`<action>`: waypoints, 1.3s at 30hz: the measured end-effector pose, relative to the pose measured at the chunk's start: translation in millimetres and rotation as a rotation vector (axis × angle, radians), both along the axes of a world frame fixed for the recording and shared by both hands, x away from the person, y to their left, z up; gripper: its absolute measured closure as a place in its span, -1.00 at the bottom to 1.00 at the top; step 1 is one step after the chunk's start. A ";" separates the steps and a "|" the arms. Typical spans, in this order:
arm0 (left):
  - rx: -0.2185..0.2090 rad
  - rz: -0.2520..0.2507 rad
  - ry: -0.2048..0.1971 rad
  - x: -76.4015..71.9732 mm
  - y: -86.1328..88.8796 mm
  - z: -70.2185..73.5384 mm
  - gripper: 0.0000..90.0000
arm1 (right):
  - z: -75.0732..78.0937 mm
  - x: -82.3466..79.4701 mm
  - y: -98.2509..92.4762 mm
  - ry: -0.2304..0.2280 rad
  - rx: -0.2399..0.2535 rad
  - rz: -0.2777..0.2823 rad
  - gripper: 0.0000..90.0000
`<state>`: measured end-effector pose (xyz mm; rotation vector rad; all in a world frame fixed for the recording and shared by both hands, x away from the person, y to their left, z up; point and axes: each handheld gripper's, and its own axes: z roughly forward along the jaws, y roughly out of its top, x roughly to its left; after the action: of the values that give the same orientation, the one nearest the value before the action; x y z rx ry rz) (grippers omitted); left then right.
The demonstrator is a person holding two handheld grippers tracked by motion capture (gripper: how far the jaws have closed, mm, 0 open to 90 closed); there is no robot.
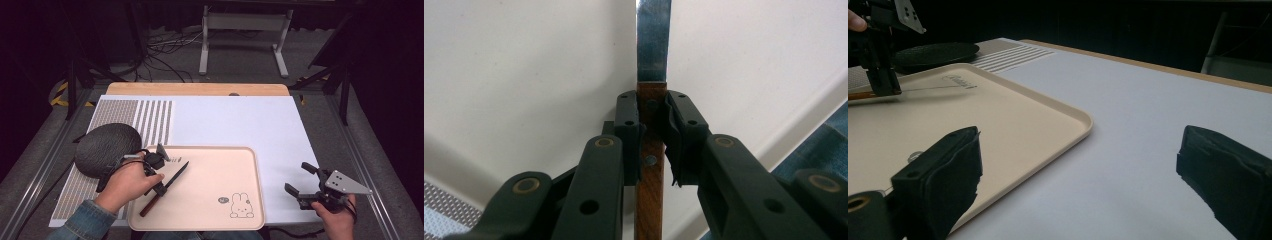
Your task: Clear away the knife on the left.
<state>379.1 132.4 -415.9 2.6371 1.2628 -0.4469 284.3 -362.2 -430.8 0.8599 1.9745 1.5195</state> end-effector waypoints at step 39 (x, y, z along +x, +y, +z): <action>-0.017 -0.052 -0.162 -3.3 -1.0 10.3 -0.48 | -0.2 0.7 0.4 -0.002 0.008 0.004 -0.89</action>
<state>375.8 131.4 -405.5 2.6365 1.1394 -0.2445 285.0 -361.8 -431.0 0.8577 1.9707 1.5307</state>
